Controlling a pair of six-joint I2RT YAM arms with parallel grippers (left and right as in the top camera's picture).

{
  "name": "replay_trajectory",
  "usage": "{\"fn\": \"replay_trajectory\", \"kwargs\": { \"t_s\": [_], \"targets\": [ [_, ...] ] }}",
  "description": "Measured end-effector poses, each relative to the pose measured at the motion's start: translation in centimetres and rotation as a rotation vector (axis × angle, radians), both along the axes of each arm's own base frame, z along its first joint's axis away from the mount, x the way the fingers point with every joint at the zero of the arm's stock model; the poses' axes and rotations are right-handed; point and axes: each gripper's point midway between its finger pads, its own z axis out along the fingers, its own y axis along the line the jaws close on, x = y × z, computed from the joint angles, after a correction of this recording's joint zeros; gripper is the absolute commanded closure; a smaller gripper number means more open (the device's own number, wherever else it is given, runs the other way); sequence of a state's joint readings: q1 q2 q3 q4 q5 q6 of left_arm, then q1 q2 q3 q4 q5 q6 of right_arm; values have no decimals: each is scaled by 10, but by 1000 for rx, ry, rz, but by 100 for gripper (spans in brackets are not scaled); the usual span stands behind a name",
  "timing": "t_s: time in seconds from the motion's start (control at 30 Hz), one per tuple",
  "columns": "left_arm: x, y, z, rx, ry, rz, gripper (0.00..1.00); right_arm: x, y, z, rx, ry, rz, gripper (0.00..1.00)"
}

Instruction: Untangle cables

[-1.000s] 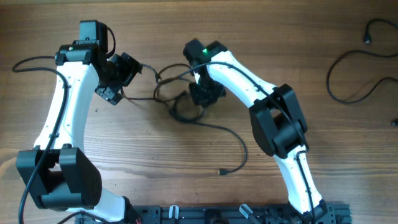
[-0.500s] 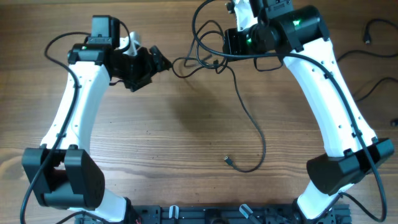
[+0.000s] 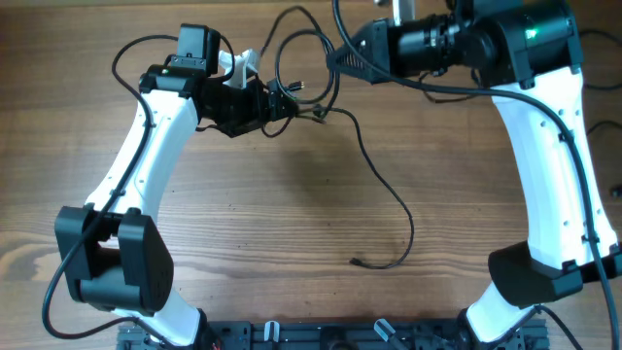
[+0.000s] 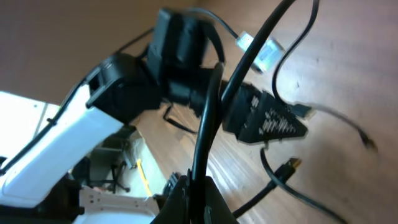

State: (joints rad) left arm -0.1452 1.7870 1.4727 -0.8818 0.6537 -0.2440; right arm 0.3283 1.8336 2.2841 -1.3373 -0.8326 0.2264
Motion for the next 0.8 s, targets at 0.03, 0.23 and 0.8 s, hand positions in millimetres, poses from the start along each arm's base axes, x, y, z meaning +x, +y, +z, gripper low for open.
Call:
{"fn": "replay_trajectory", "kwargs": {
  "t_s": [0.03, 0.23, 0.8],
  "targets": [
    [0, 0, 0, 0, 0, 0, 13, -3, -2, -4, -15, 32, -12, 96],
    [7, 9, -6, 55, 6, 60, 12, -47, 14, -22, -87, 143, 87, 96],
    [13, 26, -15, 139, 38, 171, 12, 99, -216, -38, -448, -67, -753, 96]
  ]
}}
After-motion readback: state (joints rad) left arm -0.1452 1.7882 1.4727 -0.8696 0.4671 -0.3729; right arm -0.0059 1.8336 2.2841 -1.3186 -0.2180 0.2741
